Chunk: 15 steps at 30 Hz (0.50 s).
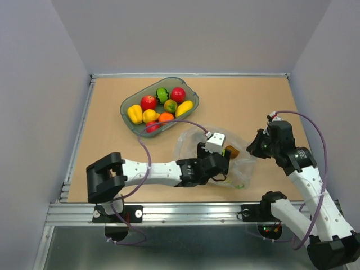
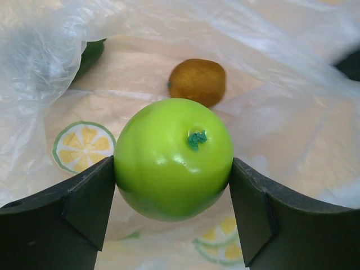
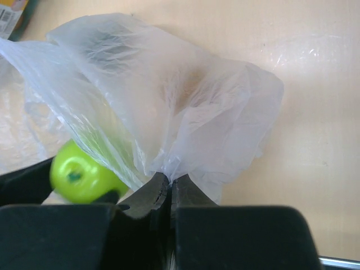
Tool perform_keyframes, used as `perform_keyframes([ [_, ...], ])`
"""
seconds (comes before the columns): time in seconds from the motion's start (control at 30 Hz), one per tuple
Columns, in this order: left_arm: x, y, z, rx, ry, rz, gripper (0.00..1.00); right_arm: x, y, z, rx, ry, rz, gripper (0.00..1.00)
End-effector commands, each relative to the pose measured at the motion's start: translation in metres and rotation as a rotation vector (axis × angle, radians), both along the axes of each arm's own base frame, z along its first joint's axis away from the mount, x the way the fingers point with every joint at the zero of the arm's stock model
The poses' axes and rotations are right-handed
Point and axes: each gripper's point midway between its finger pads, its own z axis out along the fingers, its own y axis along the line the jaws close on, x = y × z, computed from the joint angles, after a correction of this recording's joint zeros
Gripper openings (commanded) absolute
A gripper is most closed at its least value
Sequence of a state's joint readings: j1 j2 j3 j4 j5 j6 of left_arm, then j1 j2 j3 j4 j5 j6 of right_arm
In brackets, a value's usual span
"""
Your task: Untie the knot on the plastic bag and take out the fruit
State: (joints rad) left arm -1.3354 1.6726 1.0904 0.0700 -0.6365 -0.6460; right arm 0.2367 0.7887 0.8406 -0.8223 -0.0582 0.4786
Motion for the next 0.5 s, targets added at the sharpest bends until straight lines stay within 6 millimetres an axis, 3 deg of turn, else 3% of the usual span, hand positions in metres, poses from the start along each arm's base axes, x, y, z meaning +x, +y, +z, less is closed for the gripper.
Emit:
perform_keyframes([
  [0.0,-0.013,0.007,0.051,-0.106,-0.059,-0.102,0.22,0.020,-0.004,0.020,-0.030,-0.090,-0.020,0.00],
  [0.23,-0.032,0.025,0.144,-0.301,-0.198,-0.264,0.22,0.030,-0.010,0.007,-0.058,-0.076,-0.062,0.00],
  [0.33,-0.025,0.041,0.184,-0.393,-0.229,-0.272,0.22,0.032,-0.010,-0.003,-0.065,-0.057,-0.070,0.00],
  [0.4,-0.008,0.059,0.210,-0.435,-0.259,-0.234,0.22,0.033,-0.011,-0.008,-0.065,-0.048,-0.080,0.01],
  [0.47,0.008,0.075,0.215,-0.423,-0.265,-0.193,0.22,0.034,-0.011,-0.010,-0.062,-0.047,-0.089,0.00],
])
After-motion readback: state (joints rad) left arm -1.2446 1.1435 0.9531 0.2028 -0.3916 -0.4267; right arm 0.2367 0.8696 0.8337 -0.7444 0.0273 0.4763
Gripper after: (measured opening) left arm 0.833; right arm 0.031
